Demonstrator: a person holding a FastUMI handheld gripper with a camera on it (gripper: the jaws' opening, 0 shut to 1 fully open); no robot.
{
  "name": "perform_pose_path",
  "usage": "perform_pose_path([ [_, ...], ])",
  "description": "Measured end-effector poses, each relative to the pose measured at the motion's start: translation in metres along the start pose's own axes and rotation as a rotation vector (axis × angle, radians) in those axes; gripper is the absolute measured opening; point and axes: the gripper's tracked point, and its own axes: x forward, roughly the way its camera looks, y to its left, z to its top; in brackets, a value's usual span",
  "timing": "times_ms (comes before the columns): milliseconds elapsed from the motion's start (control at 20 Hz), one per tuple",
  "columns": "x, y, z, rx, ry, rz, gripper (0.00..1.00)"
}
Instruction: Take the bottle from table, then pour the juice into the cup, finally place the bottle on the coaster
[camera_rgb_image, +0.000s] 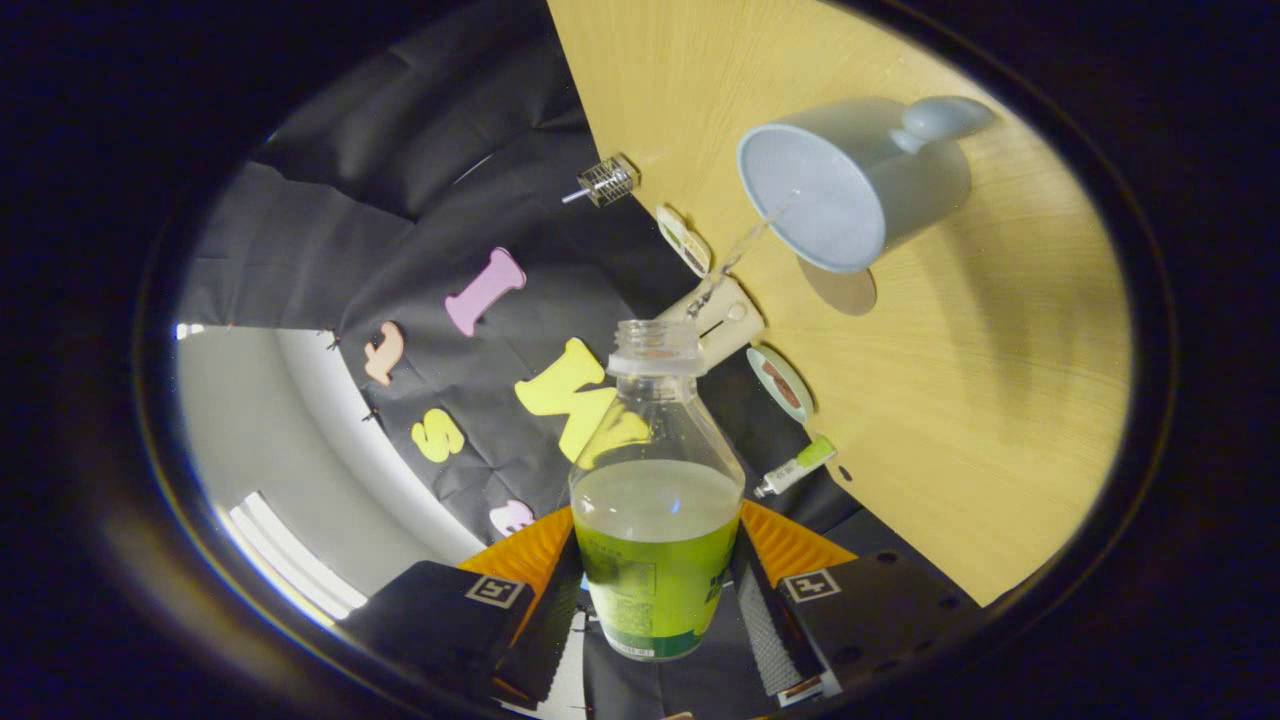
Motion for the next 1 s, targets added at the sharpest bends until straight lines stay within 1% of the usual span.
perform_pose_path([
  [350,0.001,0.011,-0.006,0.101,-0.007,0.007,0.78],
  [1000,0.004,0.037,-0.014,0.176,0.004,0.041,0.78],
])
